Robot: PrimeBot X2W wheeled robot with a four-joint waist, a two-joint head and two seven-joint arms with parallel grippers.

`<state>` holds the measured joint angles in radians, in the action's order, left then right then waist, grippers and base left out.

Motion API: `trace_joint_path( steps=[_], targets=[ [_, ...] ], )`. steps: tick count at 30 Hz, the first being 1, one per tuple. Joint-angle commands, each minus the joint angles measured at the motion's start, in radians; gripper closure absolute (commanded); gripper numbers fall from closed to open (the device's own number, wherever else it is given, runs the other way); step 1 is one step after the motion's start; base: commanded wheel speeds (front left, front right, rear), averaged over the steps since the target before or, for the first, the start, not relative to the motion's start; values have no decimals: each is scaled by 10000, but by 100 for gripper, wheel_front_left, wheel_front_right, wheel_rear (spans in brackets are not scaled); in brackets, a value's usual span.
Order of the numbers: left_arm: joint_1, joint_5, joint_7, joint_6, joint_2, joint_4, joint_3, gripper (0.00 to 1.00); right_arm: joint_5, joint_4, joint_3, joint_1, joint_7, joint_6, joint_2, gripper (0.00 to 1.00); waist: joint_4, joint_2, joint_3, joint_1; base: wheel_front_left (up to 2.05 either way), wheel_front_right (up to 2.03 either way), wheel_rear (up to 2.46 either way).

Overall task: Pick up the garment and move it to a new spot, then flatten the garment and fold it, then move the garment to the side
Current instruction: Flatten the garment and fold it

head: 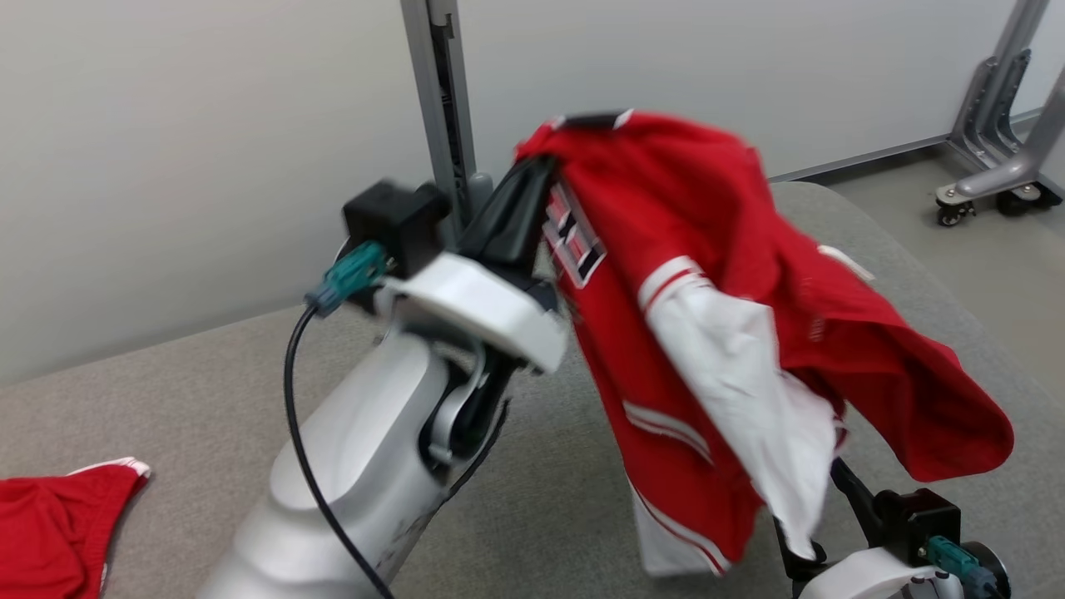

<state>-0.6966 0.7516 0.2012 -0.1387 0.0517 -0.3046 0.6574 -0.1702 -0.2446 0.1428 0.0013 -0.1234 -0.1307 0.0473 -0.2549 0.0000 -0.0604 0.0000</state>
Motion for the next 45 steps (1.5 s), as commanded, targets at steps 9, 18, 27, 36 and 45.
trace_joint_path(
  steps=[9,18,27,36,45],
  targets=[
    [2219,640,-143,-679,796,-2914,-416,0,-93,-72,104,37,-74,-2,57,0,666,0,44,0,0,0,0],
    [2873,1201,-83,-218,730,-4437,-656,0,-137,-72,136,27,-34,-2,63,0,1250,0,-9,0,0,0,0],
    [3537,1956,-2175,392,354,-4410,7,0,-134,-27,318,-19,71,-2,63,0,1178,0,-2,0,0,0,0],
    [3548,2242,-3201,-157,120,-4893,350,76,9,27,248,-54,125,-2,62,0,335,0,148,0,0,0,0],
    [2257,1145,-973,-23,444,-3413,338,100,3,63,150,41,85,-2,57,0,233,0,93,0,0,0,0]
  ],
)
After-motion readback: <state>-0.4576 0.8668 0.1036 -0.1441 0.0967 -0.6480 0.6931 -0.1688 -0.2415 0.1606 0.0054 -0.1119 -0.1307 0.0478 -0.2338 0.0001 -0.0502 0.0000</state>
